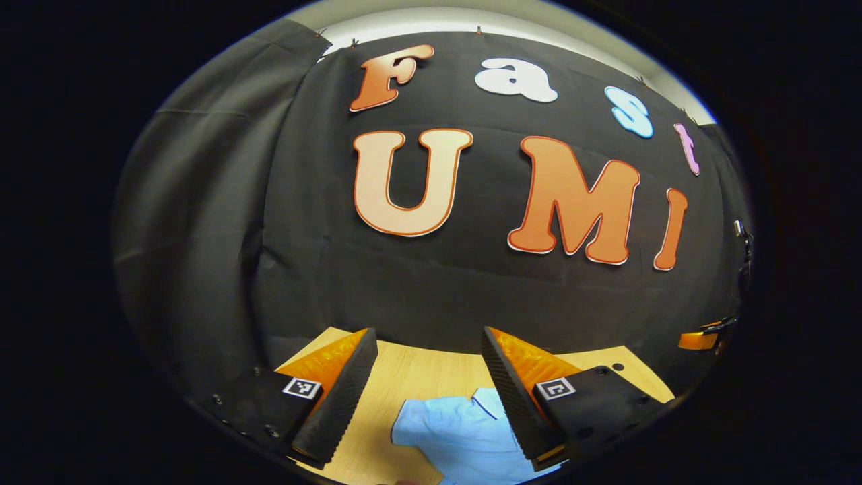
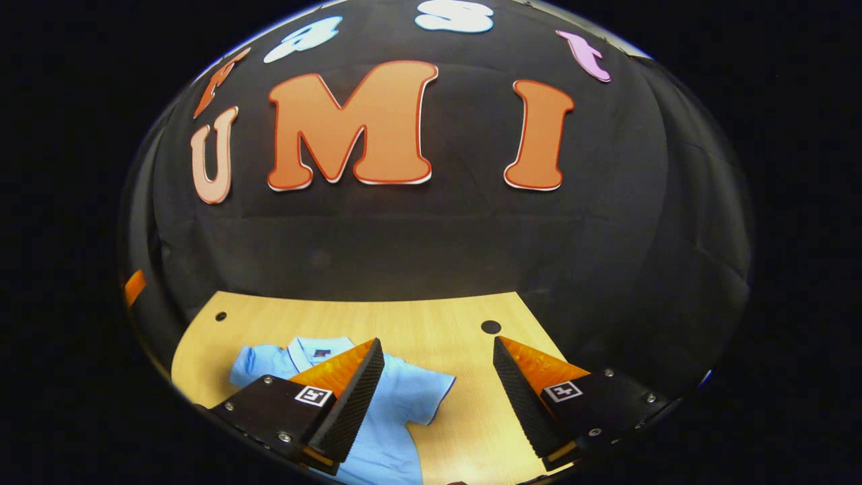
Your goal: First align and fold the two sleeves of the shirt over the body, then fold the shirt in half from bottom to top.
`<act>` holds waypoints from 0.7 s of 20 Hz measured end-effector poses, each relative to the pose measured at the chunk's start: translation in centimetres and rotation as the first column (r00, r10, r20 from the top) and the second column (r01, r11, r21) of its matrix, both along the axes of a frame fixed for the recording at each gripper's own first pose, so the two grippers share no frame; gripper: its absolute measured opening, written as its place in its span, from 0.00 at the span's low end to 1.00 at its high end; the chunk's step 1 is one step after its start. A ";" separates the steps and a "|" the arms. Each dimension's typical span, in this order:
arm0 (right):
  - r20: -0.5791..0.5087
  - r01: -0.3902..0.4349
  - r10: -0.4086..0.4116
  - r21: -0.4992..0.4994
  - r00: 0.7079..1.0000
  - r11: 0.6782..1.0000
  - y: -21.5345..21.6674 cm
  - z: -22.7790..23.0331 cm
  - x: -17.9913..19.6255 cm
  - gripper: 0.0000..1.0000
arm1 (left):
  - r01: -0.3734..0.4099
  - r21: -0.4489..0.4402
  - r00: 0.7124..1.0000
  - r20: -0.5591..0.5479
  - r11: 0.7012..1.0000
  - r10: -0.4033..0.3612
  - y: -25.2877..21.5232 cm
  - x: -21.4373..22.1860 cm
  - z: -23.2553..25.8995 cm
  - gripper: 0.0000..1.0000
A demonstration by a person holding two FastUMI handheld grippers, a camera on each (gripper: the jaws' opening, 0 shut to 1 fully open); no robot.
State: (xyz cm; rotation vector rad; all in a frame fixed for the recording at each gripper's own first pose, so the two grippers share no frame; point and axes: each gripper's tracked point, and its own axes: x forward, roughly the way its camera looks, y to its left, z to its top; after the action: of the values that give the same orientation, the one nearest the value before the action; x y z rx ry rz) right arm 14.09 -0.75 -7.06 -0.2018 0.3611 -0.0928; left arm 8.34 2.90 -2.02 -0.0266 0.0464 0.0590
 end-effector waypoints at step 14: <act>-0.433 0.107 -0.162 -0.150 0.887 0.983 -3.5 -16.0 7.6 1.00 | -0.045 0.014 0.993 -0.110 0.999 0.047 6.2 3.7 -4.2 1.00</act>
State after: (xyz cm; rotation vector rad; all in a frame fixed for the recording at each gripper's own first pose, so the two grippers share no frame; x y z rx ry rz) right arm 21.72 -4.28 -23.03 -0.3206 0.8296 -0.2086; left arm 12.08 9.13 -6.22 -0.0132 0.1557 0.1069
